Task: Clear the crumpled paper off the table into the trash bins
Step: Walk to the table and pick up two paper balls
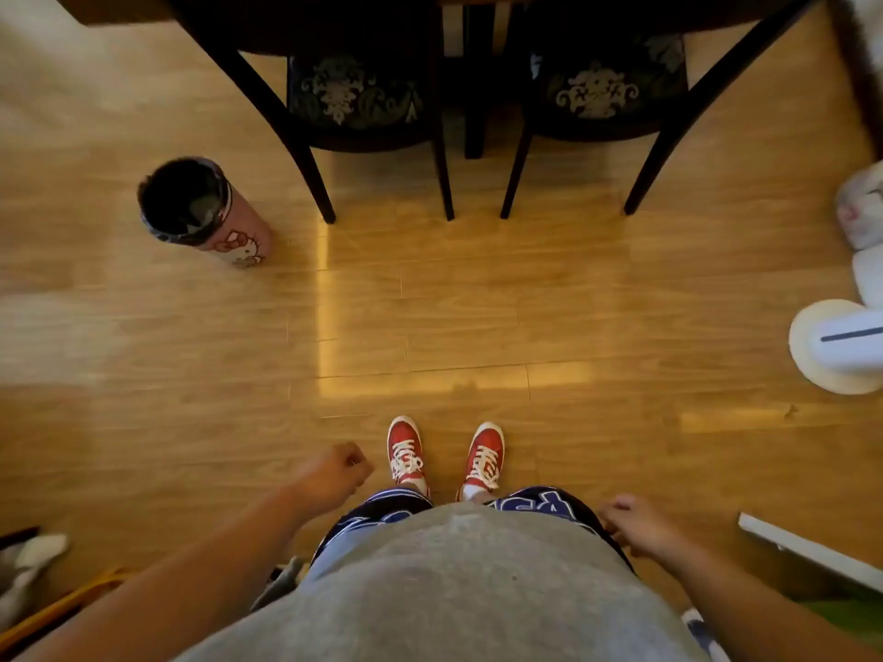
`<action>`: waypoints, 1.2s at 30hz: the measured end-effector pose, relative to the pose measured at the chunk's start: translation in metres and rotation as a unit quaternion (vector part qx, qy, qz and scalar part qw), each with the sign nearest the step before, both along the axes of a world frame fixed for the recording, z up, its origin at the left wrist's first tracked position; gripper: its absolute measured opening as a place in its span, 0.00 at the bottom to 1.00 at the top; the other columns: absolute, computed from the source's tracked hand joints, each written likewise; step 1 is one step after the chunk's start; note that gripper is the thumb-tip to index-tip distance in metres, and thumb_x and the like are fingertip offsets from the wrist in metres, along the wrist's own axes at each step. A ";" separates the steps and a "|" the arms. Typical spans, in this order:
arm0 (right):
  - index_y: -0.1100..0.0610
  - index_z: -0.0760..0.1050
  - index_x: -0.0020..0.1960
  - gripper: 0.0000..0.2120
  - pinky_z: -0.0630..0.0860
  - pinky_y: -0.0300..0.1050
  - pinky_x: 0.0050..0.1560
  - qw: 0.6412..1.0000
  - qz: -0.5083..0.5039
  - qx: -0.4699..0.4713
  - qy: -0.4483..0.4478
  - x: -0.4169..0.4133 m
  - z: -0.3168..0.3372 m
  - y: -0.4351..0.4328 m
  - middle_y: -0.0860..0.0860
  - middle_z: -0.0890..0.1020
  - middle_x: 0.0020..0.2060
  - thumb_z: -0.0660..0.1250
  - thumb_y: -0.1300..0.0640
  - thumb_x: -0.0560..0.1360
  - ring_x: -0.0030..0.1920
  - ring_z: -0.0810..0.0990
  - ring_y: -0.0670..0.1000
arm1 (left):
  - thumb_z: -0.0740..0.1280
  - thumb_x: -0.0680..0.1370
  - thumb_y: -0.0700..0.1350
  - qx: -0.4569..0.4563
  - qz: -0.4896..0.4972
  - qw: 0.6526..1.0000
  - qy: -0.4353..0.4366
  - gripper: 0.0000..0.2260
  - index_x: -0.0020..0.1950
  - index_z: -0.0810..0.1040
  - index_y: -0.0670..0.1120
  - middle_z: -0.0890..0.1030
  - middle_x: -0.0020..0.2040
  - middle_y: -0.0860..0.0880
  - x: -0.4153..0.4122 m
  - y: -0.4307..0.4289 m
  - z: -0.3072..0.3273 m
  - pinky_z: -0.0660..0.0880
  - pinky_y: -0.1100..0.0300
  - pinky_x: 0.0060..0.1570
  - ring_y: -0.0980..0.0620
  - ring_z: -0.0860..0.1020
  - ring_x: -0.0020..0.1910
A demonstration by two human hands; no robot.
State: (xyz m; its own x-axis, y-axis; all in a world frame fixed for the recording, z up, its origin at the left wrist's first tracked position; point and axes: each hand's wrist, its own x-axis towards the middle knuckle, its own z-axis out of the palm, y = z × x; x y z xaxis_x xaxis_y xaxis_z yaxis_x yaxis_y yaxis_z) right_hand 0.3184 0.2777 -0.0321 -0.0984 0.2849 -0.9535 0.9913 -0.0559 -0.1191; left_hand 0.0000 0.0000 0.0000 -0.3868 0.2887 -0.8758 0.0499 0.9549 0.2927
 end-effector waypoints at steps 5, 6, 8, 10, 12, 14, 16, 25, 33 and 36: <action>0.58 0.76 0.42 0.11 0.69 0.41 0.32 0.999 0.028 0.028 0.027 -0.043 0.001 0.041 0.54 0.80 0.36 0.63 0.53 0.79 0.33 0.77 0.52 | 0.66 0.77 0.50 0.007 0.036 0.999 0.033 0.08 0.43 0.78 0.47 0.83 0.42 0.43 -0.016 0.009 0.010 0.76 0.53 0.44 0.41 0.82 0.46; 0.58 0.75 0.41 0.11 0.69 0.41 0.32 0.998 0.037 0.038 0.041 -0.060 0.002 0.051 0.54 0.80 0.36 0.63 0.53 0.79 0.33 0.77 0.52 | 0.66 0.77 0.50 0.001 0.041 0.998 0.038 0.08 0.43 0.78 0.47 0.83 0.43 0.43 -0.021 0.010 0.012 0.77 0.52 0.44 0.42 0.82 0.46; 0.57 0.76 0.41 0.11 0.69 0.41 0.31 0.995 0.052 0.050 0.067 -0.099 0.007 0.072 0.54 0.81 0.37 0.64 0.52 0.79 0.33 0.78 0.51 | 0.65 0.77 0.52 -0.014 0.053 0.998 0.038 0.09 0.44 0.78 0.47 0.83 0.43 0.43 -0.031 0.008 0.016 0.77 0.52 0.46 0.43 0.82 0.45; 0.58 0.77 0.43 0.11 0.69 0.42 0.31 0.992 0.052 0.059 0.095 -0.141 0.006 0.092 0.54 0.81 0.37 0.64 0.52 0.79 0.33 0.78 0.51 | 0.65 0.77 0.52 -0.030 0.067 0.997 0.033 0.10 0.44 0.78 0.47 0.82 0.43 0.45 -0.041 0.004 0.014 0.76 0.54 0.45 0.46 0.80 0.43; 0.60 0.77 0.45 0.11 0.69 0.45 0.33 0.989 0.053 0.063 0.124 -0.185 0.005 0.112 0.54 0.80 0.37 0.64 0.52 0.78 0.33 0.77 0.52 | 0.65 0.77 0.52 -0.042 0.071 0.996 0.029 0.10 0.45 0.78 0.47 0.81 0.41 0.47 -0.053 0.002 0.010 0.74 0.57 0.42 0.50 0.78 0.40; 0.59 0.76 0.45 0.10 0.69 0.45 0.33 0.986 0.055 0.066 0.145 -0.229 0.004 0.129 0.54 0.80 0.37 0.64 0.53 0.78 0.33 0.77 0.52 | 0.65 0.78 0.52 -0.059 0.070 0.995 0.027 0.10 0.45 0.78 0.47 0.81 0.40 0.47 -0.069 0.003 0.003 0.72 0.59 0.40 0.51 0.78 0.40; 0.57 0.75 0.44 0.09 0.68 0.43 0.31 0.984 0.056 0.069 0.155 -0.270 0.003 0.145 0.53 0.79 0.37 0.64 0.53 0.78 0.31 0.76 0.50 | 0.65 0.78 0.52 -0.075 0.063 0.995 0.022 0.10 0.46 0.78 0.45 0.81 0.42 0.45 -0.091 0.008 -0.004 0.74 0.58 0.43 0.49 0.79 0.42; 0.56 0.77 0.40 0.12 0.70 0.41 0.30 0.983 0.071 0.108 0.133 -0.360 0.027 0.230 0.53 0.83 0.36 0.65 0.50 0.78 0.32 0.78 0.49 | 0.66 0.78 0.51 -0.056 0.008 0.998 0.032 0.09 0.39 0.74 0.49 0.77 0.36 0.50 -0.237 0.116 -0.006 0.69 0.61 0.35 0.53 0.74 0.36; 0.65 0.77 0.53 0.10 0.68 0.38 0.27 0.994 0.011 0.090 0.059 -0.340 0.039 0.306 0.56 0.77 0.34 0.62 0.59 0.80 0.31 0.73 0.51 | 0.66 0.76 0.53 0.039 -0.038 0.997 0.048 0.09 0.40 0.76 0.50 0.80 0.38 0.47 -0.326 0.280 0.013 0.75 0.57 0.38 0.49 0.77 0.36; 0.64 0.77 0.50 0.08 0.67 0.36 0.26 0.994 0.008 0.083 0.074 -0.346 0.053 0.336 0.55 0.76 0.35 0.63 0.59 0.79 0.31 0.73 0.50 | 0.65 0.76 0.56 0.084 -0.074 0.992 0.061 0.07 0.42 0.76 0.55 0.80 0.39 0.53 -0.334 0.341 0.032 0.72 0.61 0.34 0.56 0.77 0.36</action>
